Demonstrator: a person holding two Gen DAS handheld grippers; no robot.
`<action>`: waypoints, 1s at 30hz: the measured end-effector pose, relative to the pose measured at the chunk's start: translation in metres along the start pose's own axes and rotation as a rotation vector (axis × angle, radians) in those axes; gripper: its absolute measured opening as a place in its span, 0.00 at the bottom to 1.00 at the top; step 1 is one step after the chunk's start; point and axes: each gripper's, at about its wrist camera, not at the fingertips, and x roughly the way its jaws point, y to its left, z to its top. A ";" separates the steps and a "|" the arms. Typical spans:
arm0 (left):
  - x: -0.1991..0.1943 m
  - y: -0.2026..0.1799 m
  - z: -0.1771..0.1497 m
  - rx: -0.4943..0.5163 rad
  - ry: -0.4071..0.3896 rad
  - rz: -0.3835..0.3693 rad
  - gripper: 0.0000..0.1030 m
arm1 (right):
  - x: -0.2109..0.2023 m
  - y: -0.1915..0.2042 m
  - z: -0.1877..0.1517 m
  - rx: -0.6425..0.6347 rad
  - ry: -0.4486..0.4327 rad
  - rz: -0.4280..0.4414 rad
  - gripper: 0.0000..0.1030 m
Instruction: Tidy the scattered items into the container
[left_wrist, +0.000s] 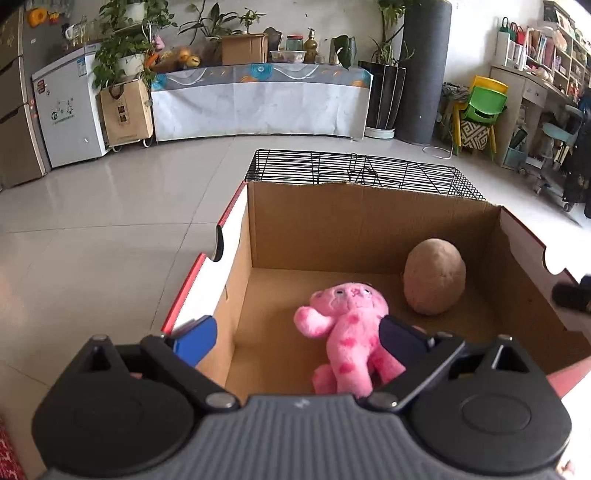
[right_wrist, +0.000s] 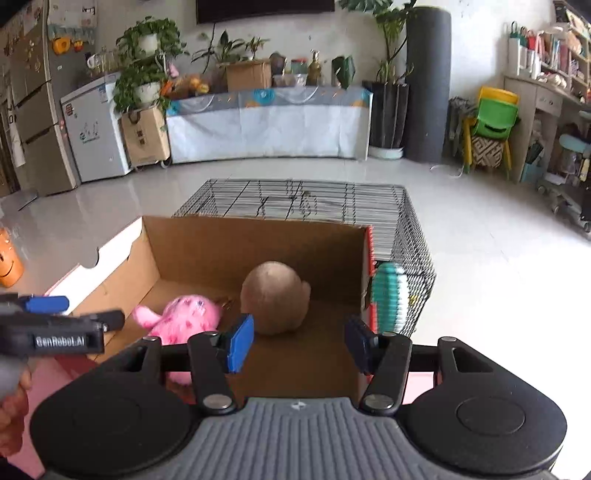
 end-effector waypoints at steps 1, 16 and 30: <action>0.000 0.000 -0.001 -0.002 0.001 -0.005 0.95 | -0.001 -0.002 0.002 0.007 -0.008 -0.010 0.54; 0.010 -0.012 -0.012 0.088 0.026 0.005 0.96 | 0.036 -0.051 0.008 0.133 0.078 -0.041 0.51; 0.014 -0.014 -0.016 0.097 -0.021 0.032 0.99 | 0.054 -0.041 0.001 0.134 0.111 -0.125 0.10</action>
